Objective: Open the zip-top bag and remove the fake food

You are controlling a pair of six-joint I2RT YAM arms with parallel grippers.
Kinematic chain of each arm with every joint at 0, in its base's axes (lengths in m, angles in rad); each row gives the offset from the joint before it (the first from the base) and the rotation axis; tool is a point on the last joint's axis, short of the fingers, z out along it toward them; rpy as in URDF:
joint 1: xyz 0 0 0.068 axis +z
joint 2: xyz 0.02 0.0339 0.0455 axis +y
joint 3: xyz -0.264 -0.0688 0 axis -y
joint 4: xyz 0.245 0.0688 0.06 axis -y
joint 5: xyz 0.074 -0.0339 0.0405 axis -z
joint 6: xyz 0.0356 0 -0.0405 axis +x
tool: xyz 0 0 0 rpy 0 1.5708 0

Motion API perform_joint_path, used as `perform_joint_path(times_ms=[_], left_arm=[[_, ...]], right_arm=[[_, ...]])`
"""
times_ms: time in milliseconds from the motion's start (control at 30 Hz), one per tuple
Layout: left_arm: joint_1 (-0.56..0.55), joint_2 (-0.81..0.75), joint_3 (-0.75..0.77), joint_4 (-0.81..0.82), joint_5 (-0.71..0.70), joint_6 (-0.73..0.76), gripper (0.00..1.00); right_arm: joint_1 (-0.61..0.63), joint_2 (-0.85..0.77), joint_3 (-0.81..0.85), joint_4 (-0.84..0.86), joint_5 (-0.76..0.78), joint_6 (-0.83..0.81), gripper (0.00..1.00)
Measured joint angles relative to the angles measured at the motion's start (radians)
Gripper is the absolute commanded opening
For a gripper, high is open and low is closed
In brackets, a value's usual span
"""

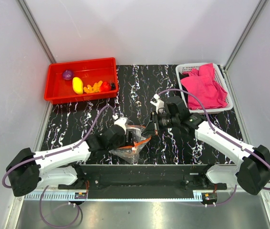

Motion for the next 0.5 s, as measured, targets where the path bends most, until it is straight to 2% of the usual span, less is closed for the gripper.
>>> perform_joint_path(times_ms=[133, 233, 267, 300, 400, 433, 500], left_arm=[[0.0, 0.035, 0.0, 0.007, 0.024, -0.002, 0.79], [0.0, 0.058, -0.002, 0.026, 0.036, -0.004, 0.72], [0.0, 0.062, -0.002, 0.032, 0.036, -0.005, 0.68], [0.0, 0.064, -0.003, 0.038, 0.036, -0.006, 0.61], [0.0, 0.064, -0.007, 0.053, 0.032, -0.007, 0.49], [0.0, 0.061, -0.007, 0.058, 0.032, -0.007, 0.41], [0.0, 0.047, -0.007, 0.058, 0.028, -0.003, 0.35]], right_arm=[[0.0, 0.0, 0.0, 0.0, 0.0, 0.0, 0.0], [0.0, 0.0, 0.0, 0.0, 0.0, 0.0, 0.0], [0.0, 0.0, 0.0, 0.0, 0.0, 0.0, 0.0], [0.0, 0.0, 0.0, 0.0, 0.0, 0.0, 0.0], [0.0, 0.0, 0.0, 0.0, 0.0, 0.0, 0.0], [0.0, 0.0, 0.0, 0.0, 0.0, 0.0, 0.0], [0.0, 0.0, -0.001, 0.0, 0.0, 0.0, 0.0]])
